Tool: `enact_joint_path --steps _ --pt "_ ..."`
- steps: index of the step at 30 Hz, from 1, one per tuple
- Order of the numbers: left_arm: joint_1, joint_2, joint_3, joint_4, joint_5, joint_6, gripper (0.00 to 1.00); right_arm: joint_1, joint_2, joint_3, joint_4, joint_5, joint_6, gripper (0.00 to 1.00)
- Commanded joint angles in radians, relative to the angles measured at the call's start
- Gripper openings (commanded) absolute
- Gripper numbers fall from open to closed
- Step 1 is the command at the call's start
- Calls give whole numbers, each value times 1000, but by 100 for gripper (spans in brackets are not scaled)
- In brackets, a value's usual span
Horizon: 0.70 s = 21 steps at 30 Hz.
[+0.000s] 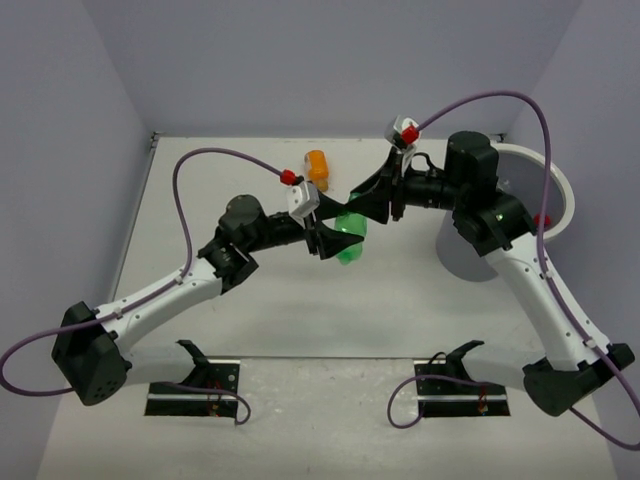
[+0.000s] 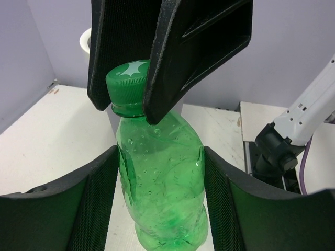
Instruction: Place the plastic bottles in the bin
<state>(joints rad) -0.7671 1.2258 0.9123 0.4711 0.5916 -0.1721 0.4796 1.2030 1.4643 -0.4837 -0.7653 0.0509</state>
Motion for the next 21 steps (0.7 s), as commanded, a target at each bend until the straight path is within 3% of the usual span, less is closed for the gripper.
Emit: enact_joint_path --steps 1,4,7,8,9,10,13,21 --pt "-13 -13 46 31 -13 8 0 7 4 27 0 -13 1 22" --pt "-20 -25 45 27 -40 3 0 7 -25 4 14 16 1 0" --pt "-22 -34 45 26 -44 -14 11 7 -61 -25 39 38 4 0" --pt "-23 -36 43 27 -46 -16 26 7 -71 -35 52 52 10 0" --pt "-23 -40 40 25 -54 -19 77 6 -84 -46 67 72 18 0" --pt "-23 -43 40 11 -65 -18 99 6 -97 -56 81 97 24 0" --pt "-23 -47 48 -45 -118 -13 100 7 -120 -76 106 194 33 0" --pt "-23 -80 21 -197 -363 -19 100 5 -213 -171 212 792 88 0"
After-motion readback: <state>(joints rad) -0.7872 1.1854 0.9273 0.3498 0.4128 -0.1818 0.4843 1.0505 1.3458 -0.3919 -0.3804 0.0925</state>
